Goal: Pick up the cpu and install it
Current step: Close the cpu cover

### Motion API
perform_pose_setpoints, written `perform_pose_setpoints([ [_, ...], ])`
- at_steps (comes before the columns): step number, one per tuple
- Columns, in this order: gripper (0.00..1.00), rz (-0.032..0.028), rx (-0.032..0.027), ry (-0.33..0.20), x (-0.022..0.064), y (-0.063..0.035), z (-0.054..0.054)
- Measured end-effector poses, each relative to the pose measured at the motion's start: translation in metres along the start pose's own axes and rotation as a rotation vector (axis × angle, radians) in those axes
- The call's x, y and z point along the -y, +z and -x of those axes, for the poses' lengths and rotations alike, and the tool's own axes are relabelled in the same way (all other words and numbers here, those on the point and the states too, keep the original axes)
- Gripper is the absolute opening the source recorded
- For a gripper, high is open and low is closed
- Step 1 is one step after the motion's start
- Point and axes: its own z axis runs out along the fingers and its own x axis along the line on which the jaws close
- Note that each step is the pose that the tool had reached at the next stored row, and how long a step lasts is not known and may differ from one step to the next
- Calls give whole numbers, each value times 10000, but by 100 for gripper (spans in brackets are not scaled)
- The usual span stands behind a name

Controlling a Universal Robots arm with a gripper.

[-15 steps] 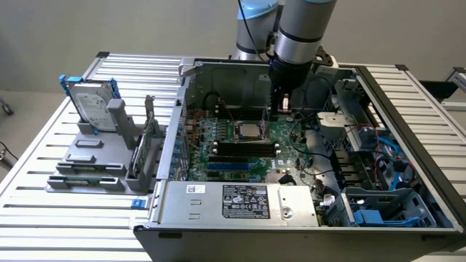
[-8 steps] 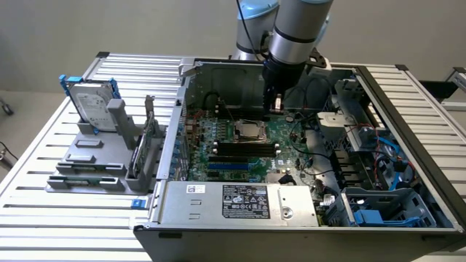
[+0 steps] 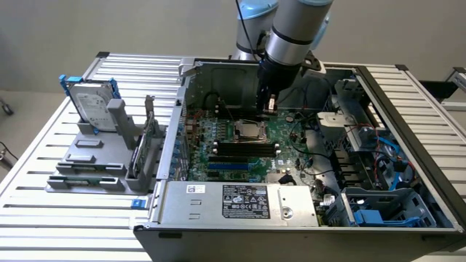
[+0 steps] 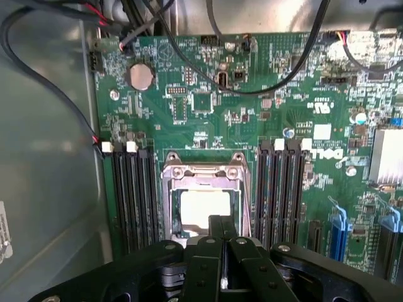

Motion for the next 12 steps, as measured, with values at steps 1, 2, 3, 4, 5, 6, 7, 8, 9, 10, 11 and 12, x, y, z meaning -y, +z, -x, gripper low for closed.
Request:
perform_pose_setpoints([
  [1,11,-66,1,4,18,5,1],
  [2,11,-119,1,8,42,12,2],
  [3,11,-167,1,10,68,18,3],
  [4,11,-204,-1,13,97,26,4],
  [5,11,-237,-5,14,129,34,5],
  [6,11,-262,-11,15,164,42,6],
  [7,11,-283,-23,14,195,49,8],
  [8,11,-301,-37,13,223,56,9],
  [9,11,-307,-56,10,249,65,10],
  [10,11,-309,-73,8,272,75,10],
  [11,11,-309,-87,6,298,86,12],
  [12,11,-310,-99,4,322,95,13],
])
